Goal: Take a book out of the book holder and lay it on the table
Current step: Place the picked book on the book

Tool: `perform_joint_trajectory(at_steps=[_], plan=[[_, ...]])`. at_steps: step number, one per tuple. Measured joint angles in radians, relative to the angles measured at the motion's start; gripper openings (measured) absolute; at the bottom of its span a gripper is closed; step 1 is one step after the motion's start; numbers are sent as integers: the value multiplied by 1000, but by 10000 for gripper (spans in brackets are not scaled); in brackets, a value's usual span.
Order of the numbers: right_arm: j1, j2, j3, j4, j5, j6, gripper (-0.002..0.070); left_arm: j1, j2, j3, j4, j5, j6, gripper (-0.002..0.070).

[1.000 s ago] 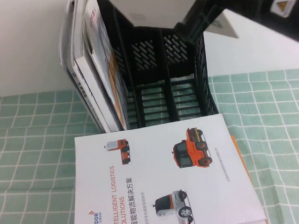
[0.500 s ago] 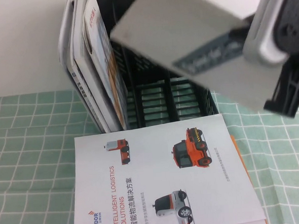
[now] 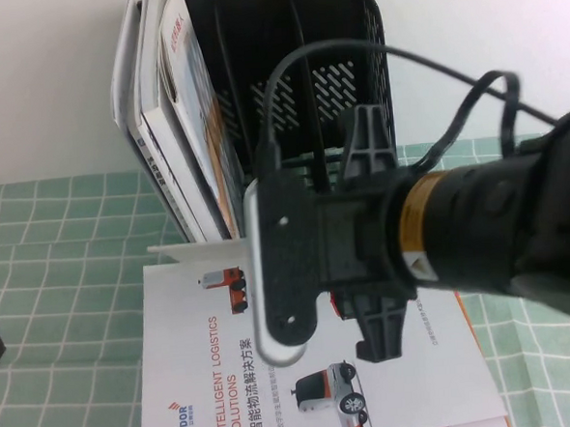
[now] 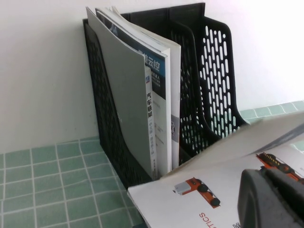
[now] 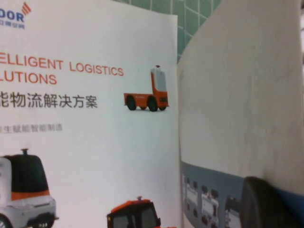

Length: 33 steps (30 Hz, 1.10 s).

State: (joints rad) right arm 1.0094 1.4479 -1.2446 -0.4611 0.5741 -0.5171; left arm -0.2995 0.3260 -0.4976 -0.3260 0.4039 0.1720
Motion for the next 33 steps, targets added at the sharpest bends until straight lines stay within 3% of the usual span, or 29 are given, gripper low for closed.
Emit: perform_joint_trajectory(at_steps=[11, 21, 25, 33], plan=[[95, 115, 0, -120, -25, 177, 8, 0, 0, 1, -1, 0, 0, -2], [103, 143, 0, 9, -1, 184, 8, 0, 0, 2, -1, 15, 0, -3], [103, 147, 0, 85, 20, 126, 8, 0, 0, 2, -1, 21, 0, -3], [103, 149, 0, 320, 36, -148, 8, 0, 0, 4, -1, 25, 0, -3]])
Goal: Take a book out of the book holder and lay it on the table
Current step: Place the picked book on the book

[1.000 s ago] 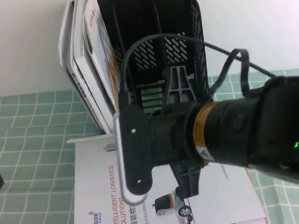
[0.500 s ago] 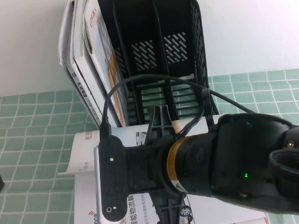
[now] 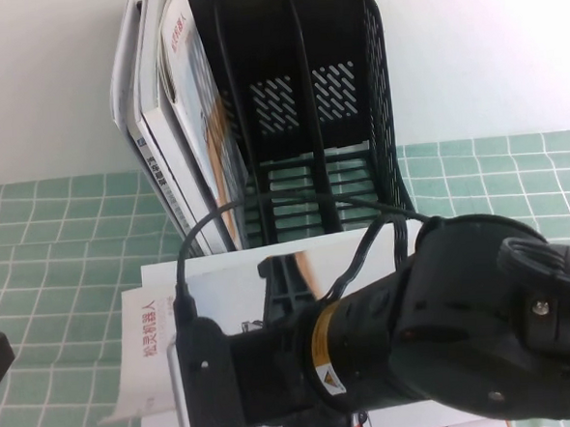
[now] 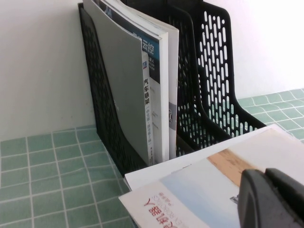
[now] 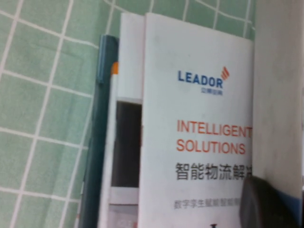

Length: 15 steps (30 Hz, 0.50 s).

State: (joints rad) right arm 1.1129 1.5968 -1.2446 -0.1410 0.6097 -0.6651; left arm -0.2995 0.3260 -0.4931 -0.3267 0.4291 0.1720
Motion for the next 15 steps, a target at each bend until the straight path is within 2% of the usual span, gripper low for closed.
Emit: perform_joint_trajectory(at_steps=[4, 6, 9, 11, 15], plan=[[0, 21, 0, 41, 44, -45, 49, 0, 0, 0, 0, 2, 0, -3], [0, 37, 0, 51, 74, -44, 131, 0, 0, 0, 0, 2, 0, -3], [0, 54, 0, 53, 82, 17, 295, 0, 0, 0, 0, 2, 0, -3], [0, 61, 0, 51, 77, 72, 364, 0, 0, 0, 0, 2, 0, -3], [0, 67, 0, -5, 57, 187, 414, 0, 0, 0, 0, 2, 0, -3]])
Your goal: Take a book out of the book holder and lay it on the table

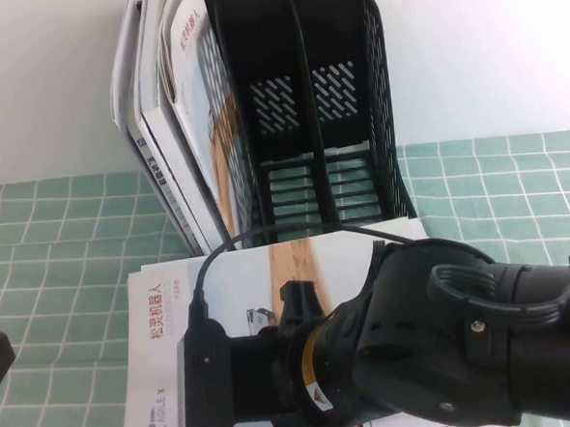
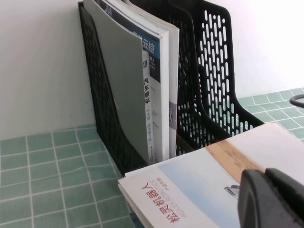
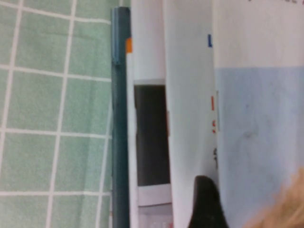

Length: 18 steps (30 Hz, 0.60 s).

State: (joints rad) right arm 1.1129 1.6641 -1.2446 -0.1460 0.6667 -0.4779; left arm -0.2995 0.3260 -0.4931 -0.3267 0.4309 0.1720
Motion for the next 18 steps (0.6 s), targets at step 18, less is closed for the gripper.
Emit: perform_joint_trajectory(at_steps=[18], plan=[[0, -2, -172, 146, 326, -50, 249, 0, 0, 0, -8, 35, 0, -3]])
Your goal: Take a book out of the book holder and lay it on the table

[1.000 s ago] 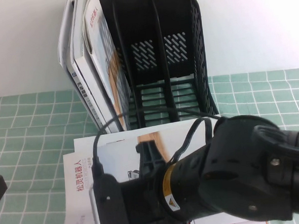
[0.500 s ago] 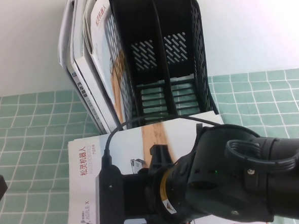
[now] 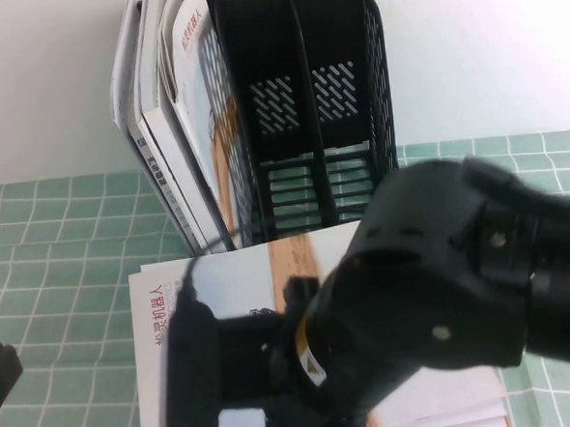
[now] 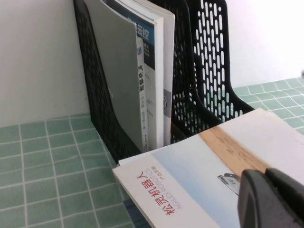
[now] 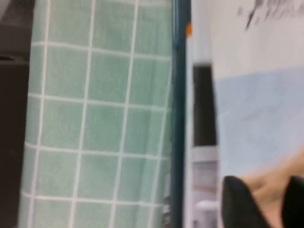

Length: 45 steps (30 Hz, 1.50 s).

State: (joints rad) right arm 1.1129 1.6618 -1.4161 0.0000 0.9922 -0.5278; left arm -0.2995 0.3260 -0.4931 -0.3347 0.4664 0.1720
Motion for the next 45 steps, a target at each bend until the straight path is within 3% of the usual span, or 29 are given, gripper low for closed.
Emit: perform_joint_trajectory(at_steps=[3, 5, 11, 14, 19, 24, 37, 41, 45], plan=[[0, -16, -80, -46, 7, -44, 85, 0, 0, 0, -21, 13, 0, -3], [0, -34, -130, -144, 7, -32, 35, 0, 0, 0, -34, 15, 0, -3], [-14, -121, -210, -596, 131, 113, 2, 0, 0, 0, -39, 15, 0, -3], [-63, -174, -210, -684, 218, 160, 0, 0, 0, 0, -18, 9, 0, -3], [-128, -357, -133, -569, 243, 213, -1, 0, 0, 0, 3, -10, 16, -3], [-130, -597, 86, -421, 183, 262, -1, 0, 0, 0, 5, -54, 64, -3], [-130, -1154, 986, -309, -541, 502, -1, 0, 0, 40, -20, -146, 134, -3], [-130, -1232, 1134, -308, -682, 565, -1, 0, 0, 115, -83, -204, 134, -3], [-130, -1248, 1181, -308, -687, 598, -1, 0, 0, 172, -109, -246, 134, -3]])
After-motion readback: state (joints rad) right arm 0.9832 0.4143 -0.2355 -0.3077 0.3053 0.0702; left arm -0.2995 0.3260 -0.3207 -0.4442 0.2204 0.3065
